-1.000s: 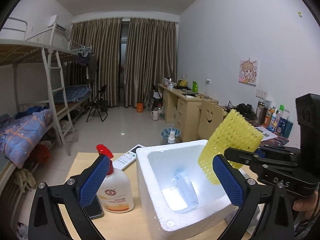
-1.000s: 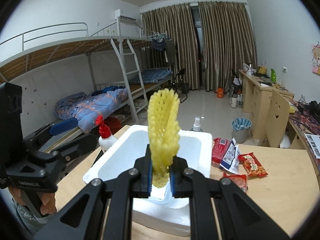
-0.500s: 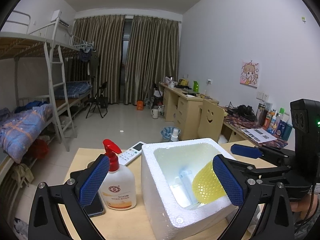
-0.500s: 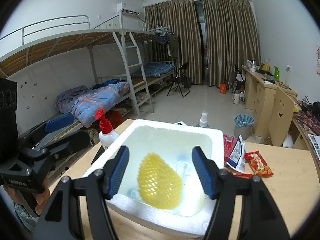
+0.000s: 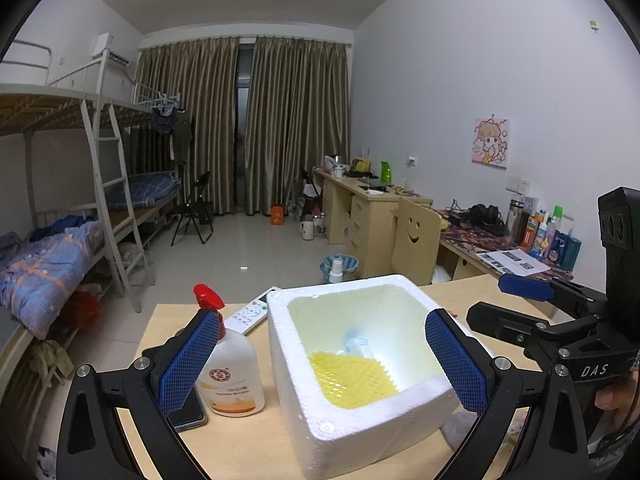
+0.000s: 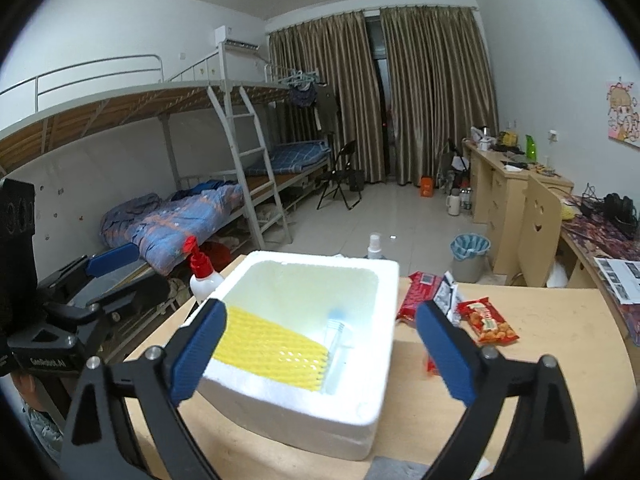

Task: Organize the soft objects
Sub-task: 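Withdraw both tools from the box back toward the sock and snack bag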

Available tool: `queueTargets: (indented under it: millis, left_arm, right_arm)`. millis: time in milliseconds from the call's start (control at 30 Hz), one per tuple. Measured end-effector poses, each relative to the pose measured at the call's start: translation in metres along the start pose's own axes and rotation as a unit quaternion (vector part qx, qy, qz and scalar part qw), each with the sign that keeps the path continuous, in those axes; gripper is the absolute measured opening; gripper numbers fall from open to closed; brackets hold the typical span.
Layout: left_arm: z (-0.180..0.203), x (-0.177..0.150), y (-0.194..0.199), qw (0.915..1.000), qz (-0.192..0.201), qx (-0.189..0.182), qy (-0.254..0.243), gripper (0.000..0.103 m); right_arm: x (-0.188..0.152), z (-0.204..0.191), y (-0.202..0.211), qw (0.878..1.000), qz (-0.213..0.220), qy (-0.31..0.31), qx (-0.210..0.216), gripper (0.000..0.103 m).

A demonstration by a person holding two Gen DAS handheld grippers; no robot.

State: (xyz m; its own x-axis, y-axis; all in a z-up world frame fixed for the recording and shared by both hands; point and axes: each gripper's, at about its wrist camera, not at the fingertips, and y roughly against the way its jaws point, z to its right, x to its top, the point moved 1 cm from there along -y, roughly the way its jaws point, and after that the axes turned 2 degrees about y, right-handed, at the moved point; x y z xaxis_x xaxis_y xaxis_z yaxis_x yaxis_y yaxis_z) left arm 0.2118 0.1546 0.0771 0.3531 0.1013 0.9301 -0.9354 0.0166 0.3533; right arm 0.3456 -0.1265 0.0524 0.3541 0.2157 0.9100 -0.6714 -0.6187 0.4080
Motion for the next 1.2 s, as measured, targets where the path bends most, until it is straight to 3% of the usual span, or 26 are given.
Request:
queueTargets:
  millis: [167,733,1200]
  left_arm:
    - [0.014,0.0,0.014,1.0,0.003,-0.008,0.0,0.103]
    - [0.076,-0.002,0.078,0.9983,0.032,-0.028,-0.041,0.103]
    - [0.106,-0.013,0.121,0.9962,0.044,-0.054,-0.053,0.103]
  right_arm:
    - [0.0,0.003,0.017,1.0,0.012,-0.001,-0.011,0.102]
    - [-0.012,0.008,0.102,0.997,0.069,-0.001,-0.043,0.103]
    - [-0.035,0.012,0.144,0.993,0.095,0.001,-0.064,0.103]
